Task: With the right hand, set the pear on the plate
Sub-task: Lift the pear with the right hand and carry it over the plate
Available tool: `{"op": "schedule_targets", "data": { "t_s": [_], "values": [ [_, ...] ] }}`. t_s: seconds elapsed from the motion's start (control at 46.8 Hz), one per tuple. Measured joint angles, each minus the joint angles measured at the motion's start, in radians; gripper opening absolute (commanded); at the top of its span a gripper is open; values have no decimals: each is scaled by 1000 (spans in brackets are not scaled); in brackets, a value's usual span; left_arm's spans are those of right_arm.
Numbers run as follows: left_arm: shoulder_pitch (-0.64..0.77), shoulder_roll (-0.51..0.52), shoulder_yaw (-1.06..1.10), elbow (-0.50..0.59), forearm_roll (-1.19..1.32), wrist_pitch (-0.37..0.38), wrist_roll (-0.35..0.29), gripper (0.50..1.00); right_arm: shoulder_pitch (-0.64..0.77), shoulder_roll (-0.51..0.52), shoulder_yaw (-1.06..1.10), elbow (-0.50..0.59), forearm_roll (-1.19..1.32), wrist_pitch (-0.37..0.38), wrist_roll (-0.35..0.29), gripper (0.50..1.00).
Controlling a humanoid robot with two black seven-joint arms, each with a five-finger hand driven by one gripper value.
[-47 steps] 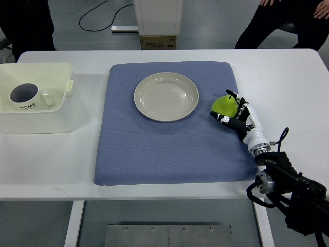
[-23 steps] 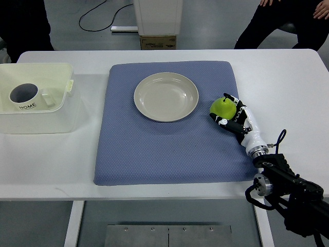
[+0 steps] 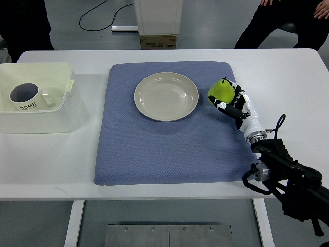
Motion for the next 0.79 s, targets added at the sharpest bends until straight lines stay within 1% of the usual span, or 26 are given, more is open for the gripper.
{"op": "schedule_targets", "data": {
  "t_s": [0.192,0.406,0.79],
  "values": [
    [-1,0,0,0,0,0,0,1000,60,-10,1,0,2,0,1,500],
    [0,0,0,0,0,0,0,1000,92,1,0,0,3,0,1,500],
    [-1,0,0,0,0,0,0,1000,133,100,-8,-3,3,0,0,500]
  ]
}}
